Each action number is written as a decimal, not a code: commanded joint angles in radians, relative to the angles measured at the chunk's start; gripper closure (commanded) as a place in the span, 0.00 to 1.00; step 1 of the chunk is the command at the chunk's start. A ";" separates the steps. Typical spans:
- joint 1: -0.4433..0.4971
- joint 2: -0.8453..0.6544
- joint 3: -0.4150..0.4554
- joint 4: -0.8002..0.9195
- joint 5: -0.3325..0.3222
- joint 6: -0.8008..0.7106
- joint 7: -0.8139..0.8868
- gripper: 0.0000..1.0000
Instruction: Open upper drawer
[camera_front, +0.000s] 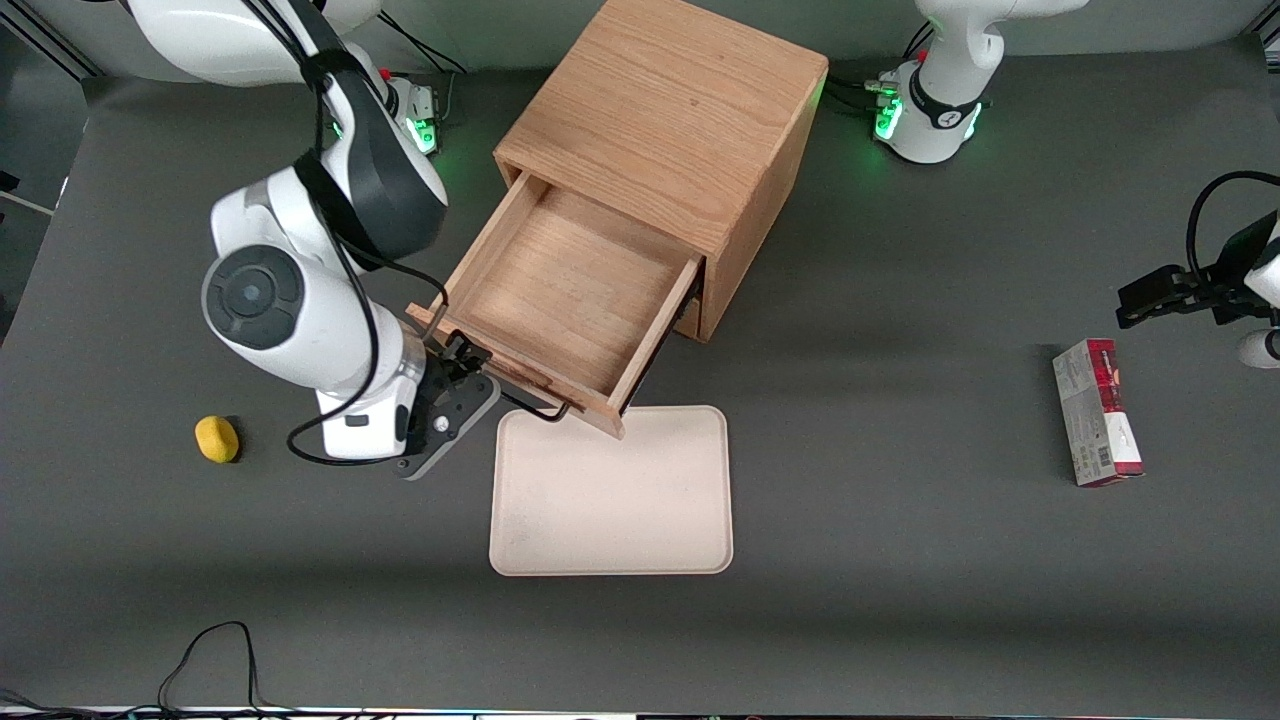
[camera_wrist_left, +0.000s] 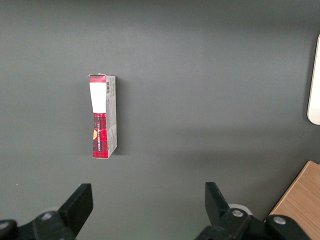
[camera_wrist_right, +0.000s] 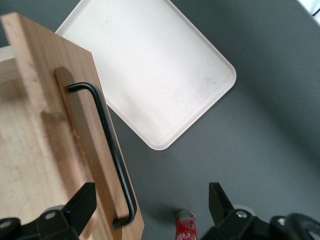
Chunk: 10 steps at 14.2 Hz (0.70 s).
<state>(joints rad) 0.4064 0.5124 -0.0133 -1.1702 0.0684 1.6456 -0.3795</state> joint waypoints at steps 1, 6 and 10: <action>-0.005 -0.055 -0.016 0.038 -0.015 -0.078 0.100 0.00; -0.014 -0.173 -0.082 0.026 -0.015 -0.164 0.324 0.00; -0.011 -0.224 -0.184 0.014 -0.012 -0.210 0.356 0.00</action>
<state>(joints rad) 0.3911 0.3205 -0.1586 -1.1301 0.0664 1.4547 -0.0696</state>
